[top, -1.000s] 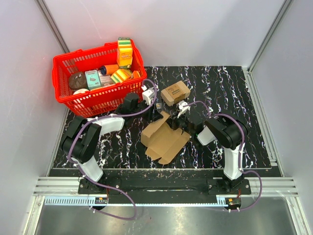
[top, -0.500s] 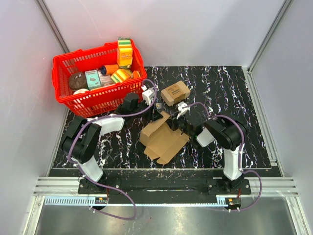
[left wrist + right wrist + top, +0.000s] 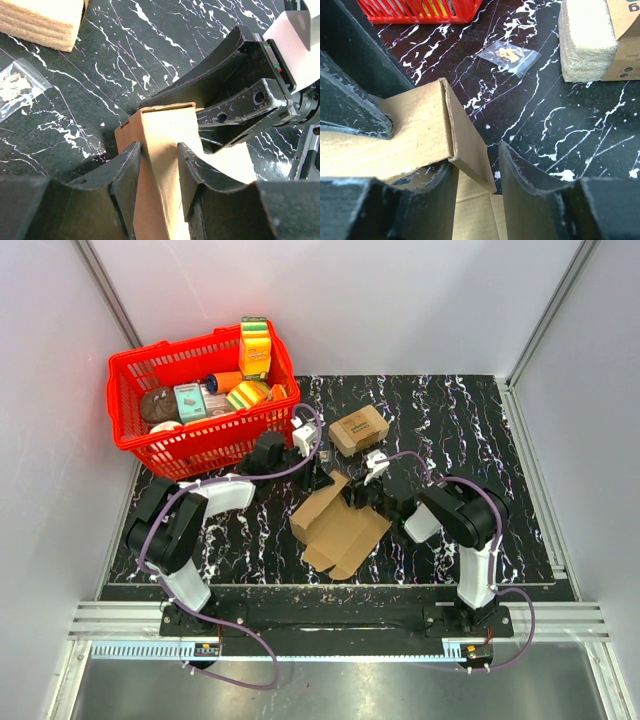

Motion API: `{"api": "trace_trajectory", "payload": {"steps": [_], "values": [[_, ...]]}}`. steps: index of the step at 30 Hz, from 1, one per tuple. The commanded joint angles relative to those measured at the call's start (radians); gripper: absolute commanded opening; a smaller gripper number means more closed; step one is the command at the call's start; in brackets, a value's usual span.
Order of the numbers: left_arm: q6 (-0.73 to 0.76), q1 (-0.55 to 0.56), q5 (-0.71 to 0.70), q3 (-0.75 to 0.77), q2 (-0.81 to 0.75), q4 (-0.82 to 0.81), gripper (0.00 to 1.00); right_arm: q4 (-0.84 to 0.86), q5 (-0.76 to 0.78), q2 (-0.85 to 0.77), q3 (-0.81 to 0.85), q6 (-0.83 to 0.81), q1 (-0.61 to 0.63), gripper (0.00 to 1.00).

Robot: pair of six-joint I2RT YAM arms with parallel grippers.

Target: Fold the paper box

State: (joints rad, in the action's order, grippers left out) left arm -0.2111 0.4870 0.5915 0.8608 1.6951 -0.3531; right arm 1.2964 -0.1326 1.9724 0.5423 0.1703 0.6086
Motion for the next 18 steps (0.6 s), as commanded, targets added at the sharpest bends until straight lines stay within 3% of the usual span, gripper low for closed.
{"api": "trace_trajectory", "payload": {"steps": [1, 9, 18], "values": [[0.001, 0.013, 0.025, -0.011, -0.031, 0.008, 0.39, 0.083, 0.042, -0.078, -0.031, -0.029, 0.005, 0.45], [-0.002, 0.012, -0.054, -0.042, -0.072, -0.006, 0.41, 0.000, 0.044, -0.240, -0.103, -0.041, 0.005, 0.49], [-0.047, -0.005, -0.117, -0.121, -0.132, -0.124, 0.46, -0.458, 0.054, -0.578, -0.133, 0.076, 0.005, 0.51]]}}
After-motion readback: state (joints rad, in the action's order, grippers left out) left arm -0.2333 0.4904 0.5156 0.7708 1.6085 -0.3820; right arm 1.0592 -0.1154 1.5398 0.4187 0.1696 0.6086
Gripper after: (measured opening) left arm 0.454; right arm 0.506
